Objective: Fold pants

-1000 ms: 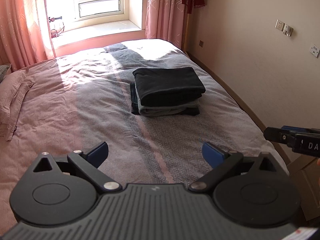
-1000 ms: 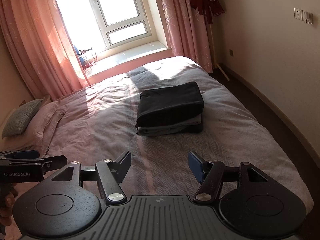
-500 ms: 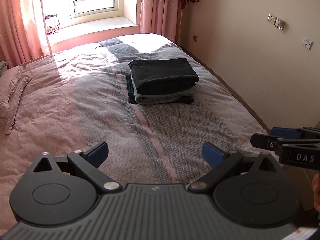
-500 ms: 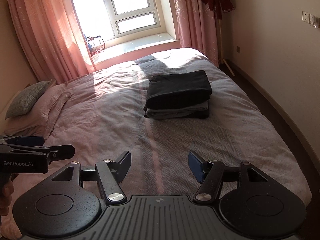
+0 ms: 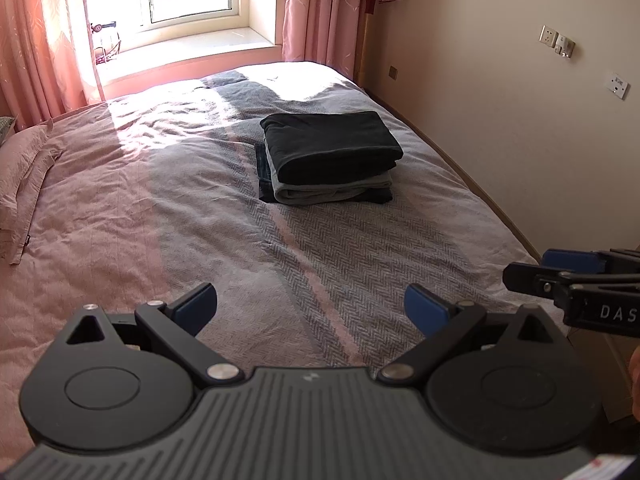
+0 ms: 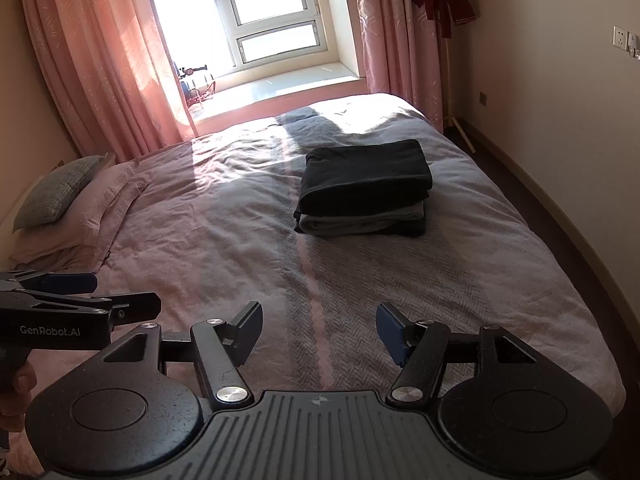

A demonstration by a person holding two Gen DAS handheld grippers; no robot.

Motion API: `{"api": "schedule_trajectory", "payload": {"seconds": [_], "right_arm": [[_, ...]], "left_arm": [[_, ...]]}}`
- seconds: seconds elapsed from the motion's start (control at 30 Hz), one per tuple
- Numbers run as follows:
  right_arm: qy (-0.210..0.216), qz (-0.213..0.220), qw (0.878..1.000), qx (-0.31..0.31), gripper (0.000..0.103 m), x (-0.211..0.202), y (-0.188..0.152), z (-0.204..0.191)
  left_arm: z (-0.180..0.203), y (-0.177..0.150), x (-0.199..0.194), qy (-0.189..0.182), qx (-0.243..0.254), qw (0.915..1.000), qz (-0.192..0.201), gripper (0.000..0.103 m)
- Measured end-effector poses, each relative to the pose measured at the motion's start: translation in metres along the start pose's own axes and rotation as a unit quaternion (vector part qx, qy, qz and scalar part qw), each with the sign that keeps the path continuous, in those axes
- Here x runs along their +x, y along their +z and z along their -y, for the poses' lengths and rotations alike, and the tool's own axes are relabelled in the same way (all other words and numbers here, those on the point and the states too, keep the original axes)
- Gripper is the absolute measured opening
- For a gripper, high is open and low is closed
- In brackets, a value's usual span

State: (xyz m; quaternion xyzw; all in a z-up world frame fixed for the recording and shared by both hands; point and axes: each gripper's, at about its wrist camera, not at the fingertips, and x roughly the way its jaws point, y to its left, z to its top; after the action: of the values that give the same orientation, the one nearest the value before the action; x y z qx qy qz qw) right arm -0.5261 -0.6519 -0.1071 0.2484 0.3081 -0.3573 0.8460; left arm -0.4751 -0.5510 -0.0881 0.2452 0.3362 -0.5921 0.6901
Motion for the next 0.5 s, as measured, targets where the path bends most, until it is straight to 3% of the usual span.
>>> {"api": "schedule_trajectory", "payload": {"seconds": [0.5], "right_arm": [[-0.001, -0.001, 1.0, 0.003, 0.06, 0.006, 0.008, 0.005]], "left_arm": [[0.007, 0.013, 0.012, -0.01, 0.003, 0.9999, 0.003, 0.099]]}}
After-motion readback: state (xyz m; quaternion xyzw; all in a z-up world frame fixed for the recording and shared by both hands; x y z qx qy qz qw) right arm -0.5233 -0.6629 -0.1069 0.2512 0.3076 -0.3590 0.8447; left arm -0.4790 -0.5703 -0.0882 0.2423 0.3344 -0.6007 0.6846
